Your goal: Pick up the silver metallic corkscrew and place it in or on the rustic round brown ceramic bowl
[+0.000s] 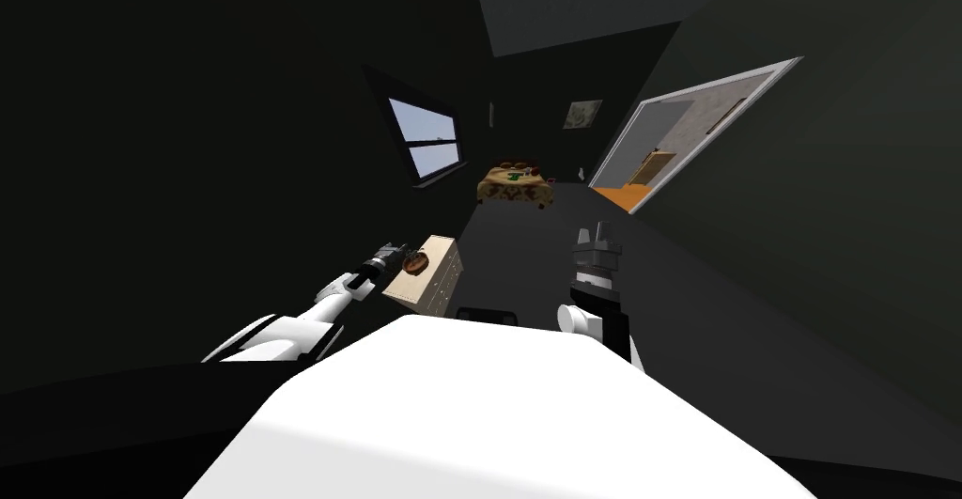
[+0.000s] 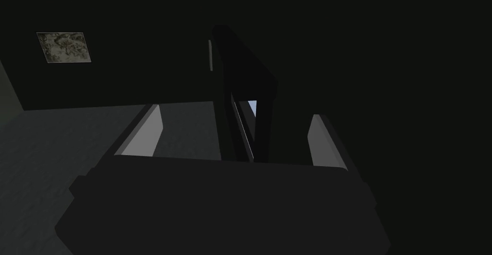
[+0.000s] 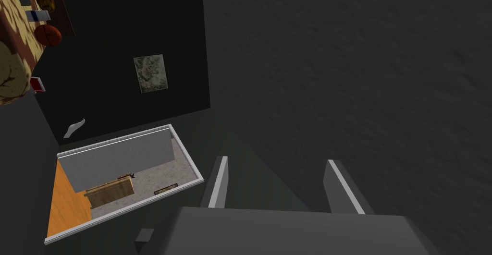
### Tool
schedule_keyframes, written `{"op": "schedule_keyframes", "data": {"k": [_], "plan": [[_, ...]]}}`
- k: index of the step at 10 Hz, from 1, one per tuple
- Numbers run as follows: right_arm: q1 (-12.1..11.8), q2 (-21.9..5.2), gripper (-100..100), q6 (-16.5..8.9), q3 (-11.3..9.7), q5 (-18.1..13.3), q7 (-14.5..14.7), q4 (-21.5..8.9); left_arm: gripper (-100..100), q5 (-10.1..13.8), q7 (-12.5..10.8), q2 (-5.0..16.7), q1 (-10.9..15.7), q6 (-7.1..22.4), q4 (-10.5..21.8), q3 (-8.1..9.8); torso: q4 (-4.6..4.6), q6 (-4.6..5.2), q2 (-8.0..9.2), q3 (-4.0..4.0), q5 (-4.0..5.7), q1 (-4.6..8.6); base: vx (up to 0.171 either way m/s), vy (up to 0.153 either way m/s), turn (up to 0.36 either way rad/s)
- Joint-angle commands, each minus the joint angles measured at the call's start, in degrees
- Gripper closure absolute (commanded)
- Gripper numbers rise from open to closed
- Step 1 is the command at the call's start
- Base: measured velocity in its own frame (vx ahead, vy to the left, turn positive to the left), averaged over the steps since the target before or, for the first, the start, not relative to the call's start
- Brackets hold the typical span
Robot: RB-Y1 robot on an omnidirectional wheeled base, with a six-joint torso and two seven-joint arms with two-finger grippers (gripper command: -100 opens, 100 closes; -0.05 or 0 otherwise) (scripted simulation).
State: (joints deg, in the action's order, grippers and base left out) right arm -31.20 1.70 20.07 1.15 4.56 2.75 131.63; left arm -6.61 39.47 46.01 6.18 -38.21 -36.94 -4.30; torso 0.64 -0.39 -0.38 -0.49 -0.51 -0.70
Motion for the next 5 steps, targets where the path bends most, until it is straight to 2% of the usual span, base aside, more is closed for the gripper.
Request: {"op": "schedule_keyframes", "data": {"k": [1,5], "plan": [[0.0,0.0,0,0.0,0.0,0.0,0.0,0.0,0,0.0,0.0,0.0,0.0,0.0,0.0,0.0,0.0,0.0,0.0,0.0,0.0,0.0,0.0,0.0,0.0],[0.0,0.0,0,0.0,0.0,0.0,0.0,0.0,0,0.0,0.0,0.0,0.0,0.0,0.0,0.0,0.02,0.0,-0.06,-0.04,-0.01,-0.04,0.0,0.0,0.0]]}}
